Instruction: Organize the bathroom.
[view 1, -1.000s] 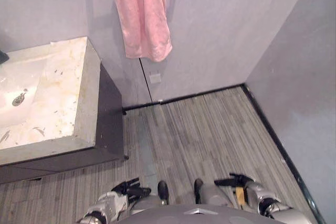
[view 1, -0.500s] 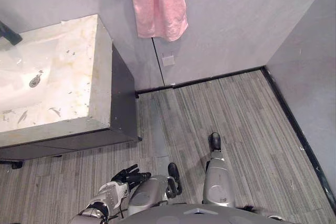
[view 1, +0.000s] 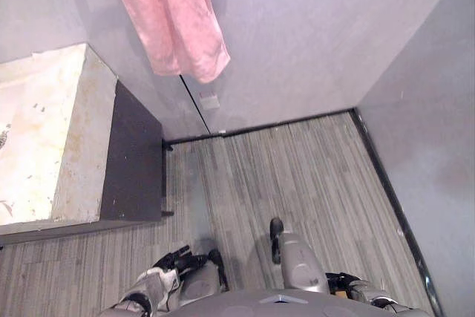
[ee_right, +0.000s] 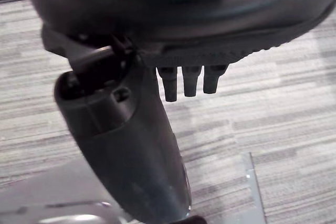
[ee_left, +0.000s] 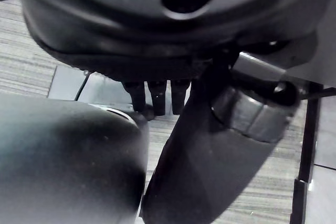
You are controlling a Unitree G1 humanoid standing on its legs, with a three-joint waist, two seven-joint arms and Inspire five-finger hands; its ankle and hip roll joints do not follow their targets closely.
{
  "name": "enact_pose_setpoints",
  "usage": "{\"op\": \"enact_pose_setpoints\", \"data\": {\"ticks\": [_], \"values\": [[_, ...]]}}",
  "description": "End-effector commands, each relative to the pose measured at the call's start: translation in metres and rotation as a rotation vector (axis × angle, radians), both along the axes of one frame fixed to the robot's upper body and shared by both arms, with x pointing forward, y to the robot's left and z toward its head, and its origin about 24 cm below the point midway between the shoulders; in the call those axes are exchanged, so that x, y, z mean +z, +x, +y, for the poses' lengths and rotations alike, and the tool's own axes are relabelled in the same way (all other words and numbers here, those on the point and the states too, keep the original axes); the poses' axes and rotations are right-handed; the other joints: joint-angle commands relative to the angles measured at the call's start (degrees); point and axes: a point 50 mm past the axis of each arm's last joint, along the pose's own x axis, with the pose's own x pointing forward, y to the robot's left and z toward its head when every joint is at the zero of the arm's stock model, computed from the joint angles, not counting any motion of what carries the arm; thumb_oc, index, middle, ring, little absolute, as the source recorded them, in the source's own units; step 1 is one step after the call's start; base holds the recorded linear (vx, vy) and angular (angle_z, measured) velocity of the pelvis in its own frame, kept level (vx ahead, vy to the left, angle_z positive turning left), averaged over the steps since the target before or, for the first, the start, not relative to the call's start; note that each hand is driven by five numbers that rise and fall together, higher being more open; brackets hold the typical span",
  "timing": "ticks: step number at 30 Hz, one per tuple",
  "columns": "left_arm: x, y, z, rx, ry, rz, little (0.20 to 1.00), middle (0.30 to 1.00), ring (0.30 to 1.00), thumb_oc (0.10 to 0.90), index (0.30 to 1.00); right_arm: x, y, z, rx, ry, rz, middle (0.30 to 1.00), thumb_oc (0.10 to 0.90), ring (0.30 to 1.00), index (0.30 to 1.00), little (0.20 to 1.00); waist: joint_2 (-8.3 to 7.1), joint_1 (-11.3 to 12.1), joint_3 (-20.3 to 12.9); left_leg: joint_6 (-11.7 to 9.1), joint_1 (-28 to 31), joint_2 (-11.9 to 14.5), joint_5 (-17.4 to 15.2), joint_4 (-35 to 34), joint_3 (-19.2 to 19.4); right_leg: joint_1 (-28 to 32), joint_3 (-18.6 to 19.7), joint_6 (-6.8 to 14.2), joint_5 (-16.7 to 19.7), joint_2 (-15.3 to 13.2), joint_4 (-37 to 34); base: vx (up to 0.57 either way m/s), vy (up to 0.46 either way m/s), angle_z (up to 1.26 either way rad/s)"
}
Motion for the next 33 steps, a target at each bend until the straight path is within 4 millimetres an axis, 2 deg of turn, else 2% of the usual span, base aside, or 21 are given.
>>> {"op": "enact_pose_setpoints", "data": {"ticks": [1,2,3,4,5,6,7,8,9,10,13,15,18,22,26,33], "values": [[0.003,-0.007,0.019,0.024,0.093,-0.012,0.9,0.9,0.9,0.8,0.9,-0.005,-0.032,-0.004,-0.083,0.001,0.078,0.9,0.8,0.9,0.9,0.9,0.24,-1.3,-1.2,3.1,-0.3,0.0,3.6,28.1,2.3,3.3,4.3,-2.4,3.1,1.0,-9.6,0.1,-0.178,0.27],[0.003,-0.007,0.019,0.024,0.093,-0.012,0.9,0.9,0.9,0.8,0.9,-0.005,-0.032,-0.004,-0.083,0.001,0.078,0.9,0.8,0.9,0.9,0.9,0.24,-1.3,-1.2,3.1,-0.3,0.0,3.6,28.1,2.3,3.3,4.3,-2.4,3.1,1.0,-9.6,0.23,-0.353,0.44],[0.008,0.006,0.021,0.015,0.122,-0.043,0.9,0.9,0.9,0.8,0.9,-0.004,-0.035,-0.007,-0.129,-0.005,0.078,0.9,0.8,0.9,0.9,0.9,-0.73,-0.9,-0.6,5.3,-6.0,1.5,0.1,32.3,4.0,6.8,2.0,-3.8,1.7,1.7,-10.3,0.22,-0.206,0.59],[0.011,0.013,0.023,0.007,0.14,-0.056,0.9,0.9,0.9,0.8,0.9,-0.004,-0.035,-0.008,-0.157,-0.007,0.072,0.9,0.8,0.9,0.9,0.9,-1.16,-0.3,-0.3,7.0,-7.3,-0.2,-3.0,27.0,5.2,8.5,1.5,-3.2,1.3,1.9,-10.4,0.22,-0.206,0.59],[0.011,0.013,0.023,0.007,0.14,-0.056,0.9,0.9,0.9,0.8,0.9,-0.004,-0.035,-0.008,-0.157,-0.007,0.072,0.9,0.8,0.9,0.9,0.9,-1.16,-0.3,-0.3,7.0,-7.3,-0.2,-3.0,27.0,5.2,8.5,1.5,-3.2,1.3,1.9,-10.4,0.17,-0.032,0.57],[0.013,0.018,0.026,0.006,0.154,-0.062,0.9,0.9,0.9,0.8,0.9,-0.004,-0.034,-0.009,-0.165,-0.005,0.068,0.9,0.8,0.9,0.9,0.9,-1.02,0.0,0.2,7.4,-7.5,-1.3,-3.0,20.5,5.9,9.4,1.6,-2.6,0.5,2.5,-10.2,0.19,0.035,0.26],[0.015,0.022,0.028,0.013,0.159,-0.068,0.9,0.9,0.9,0.8,0.9,-0.004,-0.034,-0.009,-0.164,-0.007,0.066,0.9,0.8,0.9,0.9,0.9,-0.12,0.5,0.6,6.4,-8.3,-3.1,-0.5,8.8,4.0,10.3,2.3,-1.7,-0.1,3.9,-10.0,0.25,0.044,0.11],[0.015,0.022,0.028,0.011,0.164,-0.065,0.9,0.9,0.9,0.8,0.9,-0.004,-0.035,-0.009,-0.166,-0.006,0.063,0.9,0.8,0.9,0.9,0.9,0.33,1.0,0.9,5.6,-8.8,-3.2,0.9,3.5,2.9,11.0,2.7,-1.2,-0.8,4.6,-10.1,0.19,0.046,-0.27],[0.015,0.021,0.028,0.01,0.168,-0.062,0.9,0.9,0.9,0.8,0.9,-0.004,-0.035,-0.008,-0.17,-0.005,0.061,0.9,0.8,0.9,0.9,0.9,0.37,1.1,1.0,5.4,-9.1,-3.2,1.3,2.5,2.5,11.3,2.8,-1.1,-1.0,4.8,-10.1,0.18,0.008,-1.06],[0.014,0.019,0.028,0.007,0.174,-0.051,0.9,0.9,0.9,0.8,0.9,-0.005,-0.038,-0.006,-0.177,-0.001,0.059,0.9,0.8,0.9,0.9,0.9,0.15,1.3,1.1,5.2,-9.9,-3.0,1.7,2.0,1.8,12.0,2.9,-1.0,-1.6,4.7,-10.1,0.2,0.014,-1.32],[0.011,0.013,0.027,0.007,0.182,-0.025,0.9,0.9,0.9,0.8,0.9,-0.007,-0.042,-0.002,-0.175,-0.003,0.07,0.9,0.8,0.9,0.9,0.9,-0.51,1.2,0.8,5.6,-8.6,-2.6,-0.8,1.4,2.6,12.4,2.2,-0.7,-2.3,3.7,-9.4,0.22,0.056,-0.49],[0.008,0.006,0.028,0.022,0.194,0.016,0.9,0.9,0.9,0.8,0.9,-0.008,-0.049,-0.001,-0.175,-0.01,0.075,0.9,0.8,0.9,0.9,0.9,-0.53,0.6,0.3,5.7,-6.6,-2.9,-2.9,1.6,3.1,11.7,2.1,0.1,-2.9,2.8,-7.6,0.3,0.134,-0.21],[0.008,0.003,0.031,0.029,0.213,0.041,0.9,0.9,0.9,0.8,0.9,-0.007,-0.047,-0.002,-0.168,-0.015,0.057,0.9,0.8,0.9,0.9,0.9,-0.33,0.1,-0.1,5.8,-5.8,-3.4,-4.1,2.1,3.9,10.6,2.2,0.7,-3.1,2.2,-6.5,0.16,0.09,-0.11],[0.01,0.004,0.036,0.045,0.233,0.038,0.9,0.9,0.9,0.8,0.9,-0.006,-0.039,-0.003,-0.144,-0.009,0.036,0.9,0.8,0.9,0.9,0.9,0.03,-0.7,0.0,6.0,-5.1,-3.7,-4.9,1.9,4.9,9.3,2.6,1.1,-2.9,1.8,-6.0,0.09,0.069,-0.15],[0.01,0.006,0.034,0.047,0.231,0.026,0.9,0.9,0.9,0.8,0.9,-0.005,-0.04,-0.004,-0.129,-0.017,0.037,0.9,0.8,0.9,0.9,0.9,0.35,-0.9,0.2,6.2,-5.1,-4.3,-4.8,1.0,5.2,9.1,2.8,1.1,-2.6,1.7,-6.7,0.06,0.075,-0.18],[0.008,0.002,0.031,0.056,0.209,0.035,0.9,0.9,0.9,0.8,0.9,-0.005,-0.039,-0.005,-0.081,-0.05,0.04,0.9,0.8,0.9,0.9,0.9,0.91,-0.3,0.1,7.4,-3.9,-5.2,-6.0,0.6,5.9,7.2,1.5,2.1,-3.2,0.8,-3.4,0.06,0.095,-0.15]]}}
